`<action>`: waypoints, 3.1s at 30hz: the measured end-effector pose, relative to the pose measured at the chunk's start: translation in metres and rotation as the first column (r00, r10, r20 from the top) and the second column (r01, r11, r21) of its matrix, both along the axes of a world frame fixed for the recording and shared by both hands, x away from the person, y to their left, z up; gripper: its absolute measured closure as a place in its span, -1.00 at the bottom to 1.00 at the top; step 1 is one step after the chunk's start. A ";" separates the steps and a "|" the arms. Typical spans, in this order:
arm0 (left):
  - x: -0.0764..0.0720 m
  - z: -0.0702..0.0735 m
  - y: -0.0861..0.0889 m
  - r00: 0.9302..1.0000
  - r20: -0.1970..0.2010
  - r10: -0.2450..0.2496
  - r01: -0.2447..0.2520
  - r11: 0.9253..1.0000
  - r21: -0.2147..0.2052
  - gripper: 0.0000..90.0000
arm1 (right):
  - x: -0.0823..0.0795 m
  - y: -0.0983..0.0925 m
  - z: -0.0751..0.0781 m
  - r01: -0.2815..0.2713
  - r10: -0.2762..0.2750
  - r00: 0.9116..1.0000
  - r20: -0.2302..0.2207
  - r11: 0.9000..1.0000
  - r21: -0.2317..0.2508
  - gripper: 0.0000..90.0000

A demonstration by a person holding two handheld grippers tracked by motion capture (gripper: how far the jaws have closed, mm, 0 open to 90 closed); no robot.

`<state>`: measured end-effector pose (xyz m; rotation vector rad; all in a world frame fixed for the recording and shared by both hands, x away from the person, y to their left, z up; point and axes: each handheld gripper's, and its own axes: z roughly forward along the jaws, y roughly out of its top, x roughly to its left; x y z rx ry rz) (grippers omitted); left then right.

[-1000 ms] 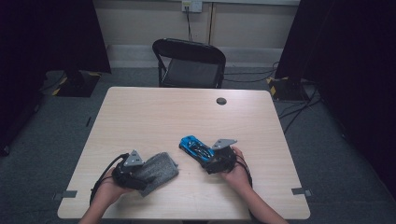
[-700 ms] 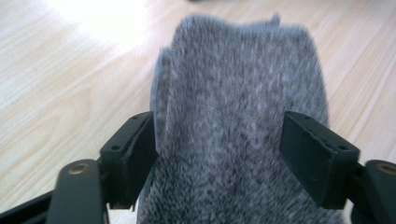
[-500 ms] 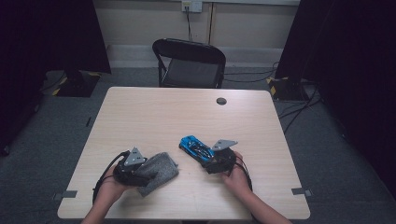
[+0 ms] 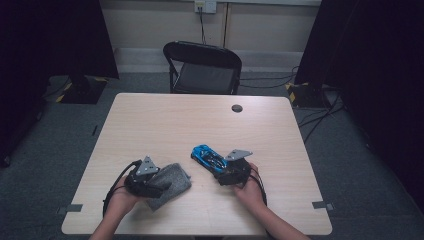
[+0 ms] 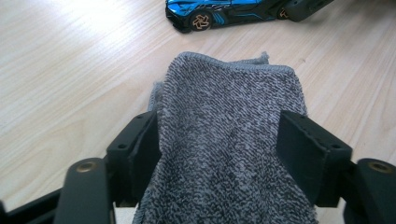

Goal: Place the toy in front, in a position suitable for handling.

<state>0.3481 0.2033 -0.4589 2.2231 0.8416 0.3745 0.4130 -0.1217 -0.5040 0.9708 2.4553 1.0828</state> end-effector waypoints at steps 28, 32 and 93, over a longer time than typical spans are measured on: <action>0.001 -0.022 -0.017 0.996 -0.082 -0.041 0.048 0.996 0.079 0.38 | 0.000 0.001 0.000 0.004 -0.004 1.000 0.001 1.000 -0.001 -0.49; -0.002 -0.025 -0.015 0.997 -0.070 -0.016 0.019 0.999 0.042 0.43 | 0.000 0.001 0.000 0.004 -0.004 1.000 0.001 1.000 -0.001 -0.49; 0.030 0.031 -0.049 0.999 -0.005 0.052 -0.052 0.997 -0.054 0.73 | 0.000 0.001 0.000 0.003 -0.003 1.000 -0.001 1.000 -0.001 -0.49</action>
